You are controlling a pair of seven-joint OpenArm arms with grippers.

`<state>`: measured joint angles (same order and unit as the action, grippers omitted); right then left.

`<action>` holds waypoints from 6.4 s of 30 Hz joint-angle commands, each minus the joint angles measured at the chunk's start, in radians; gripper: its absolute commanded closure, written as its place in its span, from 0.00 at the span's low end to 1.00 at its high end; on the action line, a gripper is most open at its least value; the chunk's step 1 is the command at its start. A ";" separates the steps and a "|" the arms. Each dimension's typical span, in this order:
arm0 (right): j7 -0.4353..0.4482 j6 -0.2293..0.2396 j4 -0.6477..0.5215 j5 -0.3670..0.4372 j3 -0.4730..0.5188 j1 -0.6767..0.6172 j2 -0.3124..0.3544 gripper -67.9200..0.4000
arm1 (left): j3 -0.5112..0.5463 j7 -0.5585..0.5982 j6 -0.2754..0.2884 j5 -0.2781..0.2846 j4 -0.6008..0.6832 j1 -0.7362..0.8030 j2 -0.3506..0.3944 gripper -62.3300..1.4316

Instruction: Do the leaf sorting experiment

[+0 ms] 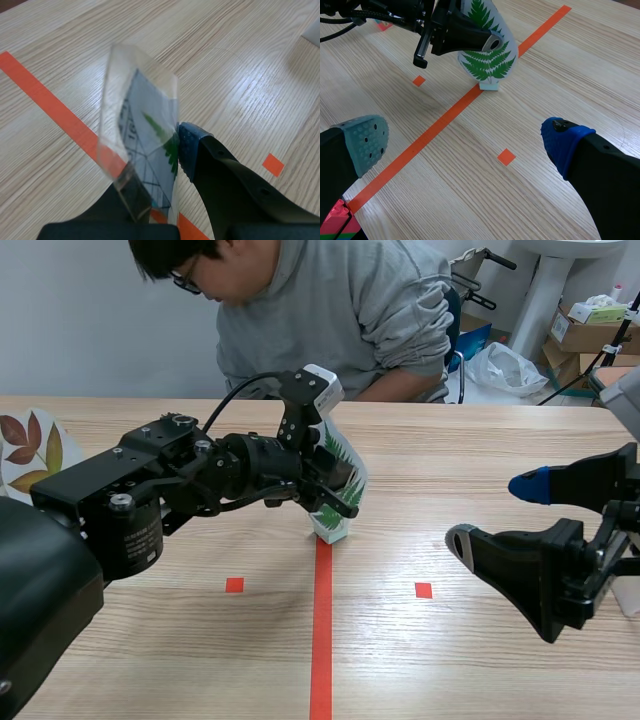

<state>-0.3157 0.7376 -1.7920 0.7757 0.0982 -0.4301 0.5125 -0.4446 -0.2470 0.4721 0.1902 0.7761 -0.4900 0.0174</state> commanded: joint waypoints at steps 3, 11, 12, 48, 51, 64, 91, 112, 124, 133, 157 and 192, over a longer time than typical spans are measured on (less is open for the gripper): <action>0.015 0.008 -0.014 0.014 0.014 0.012 0.010 0.07 | 0.012 -0.024 0.003 0.007 0.045 0.000 0.002 0.92; 0.015 0.008 -0.014 0.014 0.014 0.012 0.010 0.07 | 0.113 -0.125 0.003 0.007 0.227 0.101 0.037 0.92; 0.015 0.008 -0.014 0.014 0.014 0.012 0.010 0.07 | 0.131 -0.132 0.003 0.007 0.254 0.122 0.043 0.92; 0.017 0.008 -0.014 0.014 0.014 0.012 0.010 0.07 | 0.616 -0.103 -0.230 -0.187 0.549 0.426 0.134 0.92; 0.019 0.008 -0.014 0.014 0.014 0.012 0.010 0.07 | 0.616 -0.063 -0.269 -0.217 0.505 0.426 0.147 0.92; 0.026 0.008 -0.014 0.014 0.014 0.012 0.008 0.07 | 0.626 -0.034 -0.355 -0.271 0.459 0.401 0.153 0.92; 0.030 0.008 -0.014 0.014 0.014 0.017 0.008 0.07 | 0.623 -0.032 -0.343 -0.269 0.386 0.410 0.150 0.92; 0.030 0.008 -0.014 0.014 0.014 0.018 0.008 0.07 | 0.623 -0.016 -0.343 -0.269 0.390 0.409 0.150 0.61; 0.030 0.008 -0.014 0.014 0.014 0.018 0.008 0.07 | 0.623 -0.090 -0.334 -0.259 0.513 0.409 0.179 0.24; 0.030 0.008 -0.014 0.014 0.014 0.018 0.008 0.07 | 0.623 -0.148 -0.291 -0.239 0.640 0.417 0.254 0.12; 0.030 0.008 -0.014 0.014 0.014 0.017 0.008 0.07 | 0.623 -0.222 0.048 0.388 1.176 0.827 0.429 0.12; 0.031 0.008 -0.014 0.014 0.014 0.017 0.008 0.07 | 0.623 -0.213 0.047 0.419 1.209 1.003 0.335 0.12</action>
<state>-0.3004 0.7376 -1.7920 0.7757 0.0982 -0.4297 0.5125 0.1730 -0.4751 0.5175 0.6029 1.9728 0.5156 0.3523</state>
